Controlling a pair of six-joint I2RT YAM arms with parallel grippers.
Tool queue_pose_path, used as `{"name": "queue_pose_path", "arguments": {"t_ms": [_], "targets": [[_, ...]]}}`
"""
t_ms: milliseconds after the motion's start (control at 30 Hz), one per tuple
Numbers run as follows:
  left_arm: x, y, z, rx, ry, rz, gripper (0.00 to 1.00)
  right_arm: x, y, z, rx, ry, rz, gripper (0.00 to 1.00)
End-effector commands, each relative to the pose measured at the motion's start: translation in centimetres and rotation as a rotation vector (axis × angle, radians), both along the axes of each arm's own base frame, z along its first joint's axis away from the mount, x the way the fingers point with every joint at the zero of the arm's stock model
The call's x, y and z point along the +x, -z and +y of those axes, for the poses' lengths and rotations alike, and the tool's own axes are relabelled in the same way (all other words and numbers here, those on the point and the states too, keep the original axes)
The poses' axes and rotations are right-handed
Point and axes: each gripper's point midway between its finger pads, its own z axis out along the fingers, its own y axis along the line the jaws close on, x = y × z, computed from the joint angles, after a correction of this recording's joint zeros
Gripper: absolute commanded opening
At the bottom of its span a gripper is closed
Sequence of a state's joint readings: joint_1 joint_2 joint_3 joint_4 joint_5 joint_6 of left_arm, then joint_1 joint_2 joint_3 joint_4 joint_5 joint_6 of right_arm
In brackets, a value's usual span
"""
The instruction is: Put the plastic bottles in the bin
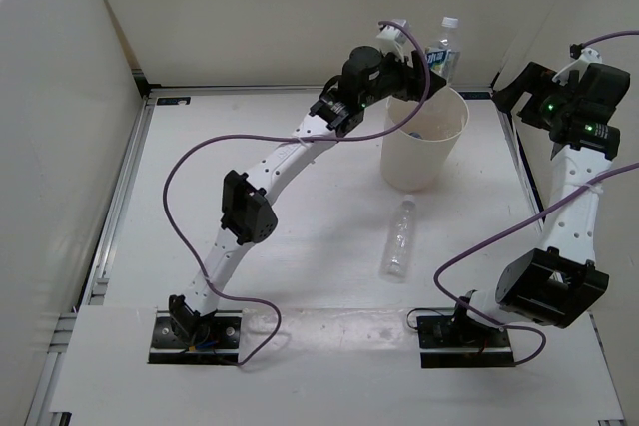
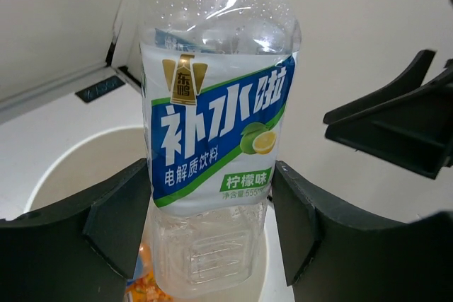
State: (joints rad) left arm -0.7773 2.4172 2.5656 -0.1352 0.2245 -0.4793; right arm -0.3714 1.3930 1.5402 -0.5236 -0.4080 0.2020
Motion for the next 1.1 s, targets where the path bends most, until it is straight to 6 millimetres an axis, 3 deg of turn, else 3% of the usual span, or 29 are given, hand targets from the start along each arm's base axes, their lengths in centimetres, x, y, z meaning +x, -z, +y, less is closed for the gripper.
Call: {"name": "queue_pose_path", "arguments": {"t_ms": [0, 33, 67, 100, 133, 200, 233, 267, 333, 367, 400, 433, 533, 567, 600, 633, 667, 700, 767, 800, 833, 867, 933, 967, 1000, 1033, 1067], "targets": [[-0.9, -3.3, 1.0, -0.025, -0.001, -0.046, 0.56, -0.4, -0.9, 0.2, -0.003, -0.016, -0.029, 0.9], [-1.2, -3.9, 1.2, -0.026, 0.003, -0.052, 0.65, -0.5, -0.8, 0.2, -0.002, -0.016, -0.028, 0.9], [-1.1, -2.8, 1.2, -0.001, 0.001, -0.042, 0.73, -0.4, -0.8, 0.2, 0.003, -0.014, -0.027, 0.9], [-1.1, -2.6, 1.3, 0.009, -0.002, -0.041, 0.91, -0.3, -0.6, 0.3, 0.009, -0.015, -0.022, 0.9], [-1.4, -4.0, 2.1, 0.015, -0.01, -0.083, 0.99, -0.4, -0.6, 0.3, 0.009, -0.015, -0.022, 0.9], [-0.9, -3.1, 2.9, 0.061, -0.03, -0.075, 0.99, -0.3, -0.4, 0.6, 0.014, -0.023, -0.019, 0.9], [-1.4, -5.6, 4.4, 0.056, -0.042, -0.12, 0.99, -0.4, -0.3, 0.7, 0.015, -0.028, -0.016, 0.9], [-1.5, -4.4, 4.8, 0.091, -0.041, -0.093, 0.99, -0.4, -0.3, 0.8, 0.012, -0.034, -0.018, 0.9], [-1.6, -6.8, 7.1, 0.091, -0.06, -0.135, 0.99, -0.4, 0.3, 0.7, 0.018, -0.032, -0.005, 0.9], [-1.1, -5.3, 7.8, 0.127, -0.074, -0.115, 0.99, -0.4, 0.7, 0.6, 0.025, -0.03, 0.005, 0.9], [-1.2, -6.6, 9.1, 0.143, -0.092, -0.161, 0.99, -0.4, 1.0, 0.5, 0.04, -0.022, 0.015, 0.9], [-1.1, -6.1, 9.6, 0.164, -0.106, -0.158, 0.99, -0.3, 0.9, 0.3, 0.041, -0.015, 0.014, 0.9], [-0.5, -7.4, 13.7, 0.201, -0.217, -0.189, 0.99, -0.3, 0.8, 0.5, 0.023, -0.01, 0.022, 0.9], [-1.2, -10.3, 16.2, 0.183, -0.267, -0.232, 0.99, -0.3, 0.5, 0.7, 0.013, -0.018, 0.015, 0.9], [-0.5, -7.7, 17.1, 0.234, -0.306, -0.188, 0.99, -0.6, 0.5, 0.8, 0.007, -0.023, 0.029, 0.9], [0.3, -7.7, 19.2, 0.247, -0.357, -0.185, 0.99, -0.9, 0.3, 1.3, 0.013, -0.04, 0.027, 0.9], [-0.3, -8.9, 20.6, 0.235, -0.389, -0.195, 0.99, -1.2, 0.6, 1.6, 0.024, -0.051, 0.041, 0.9], [0.0, -6.5, 22.2, 0.274, -0.445, -0.145, 0.99, -2.1, 0.3, 1.8, 0.031, -0.051, 0.044, 0.9], [0.3, -5.4, 25.6, 0.28, -0.516, -0.099, 0.99, -3.2, 1.6, 2.6, 0.059, -0.071, 0.085, 0.9], [0.5, -3.3, 26.7, 0.309, -0.551, -0.058, 0.99, -4.5, 1.6, 3.4, 0.065, -0.087, 0.098, 0.9], [-0.1, -4.0, 28.0, 0.287, -0.575, -0.05, 0.99, -5.2, 2.7, 3.7, 0.072, -0.092, 0.13, 0.9], [-0.1, -3.2, 29.9, 0.288, -0.619, -0.021, 0.99, -6.1, 4.2, 4.1, 0.074, -0.104, 0.174, 0.9], [-0.9, -1.1, 31.8, 0.31, -0.661, 0.029, 0.99, -7.9, 4.4, 5.6, 0.05, -0.136, 0.191, 0.9], [-1.3, -1.6, 33.1, 0.307, -0.692, 0.026, 0.99, -8.9, 6.0, 6.2, 0.051, -0.148, 0.243, 0.9], [-1.7, -1.4, 33.7, 0.315, -0.706, 0.034, 0.99, -10.0, 6.1, 8.0, 0.001, -0.203, 0.252, 0.9], [-2.2, 0.1, 35.0, 0.35, -0.736, 0.062, 0.99, -10.6, 6.3, 8.7, -0.015, -0.228, 0.262, 0.9], [-2.8, 0.0, 35.6, 0.356, -0.744, 0.061, 0.99, -11.4, 6.9, 9.2, -0.042, -0.25, 0.286, 0.9]]}}
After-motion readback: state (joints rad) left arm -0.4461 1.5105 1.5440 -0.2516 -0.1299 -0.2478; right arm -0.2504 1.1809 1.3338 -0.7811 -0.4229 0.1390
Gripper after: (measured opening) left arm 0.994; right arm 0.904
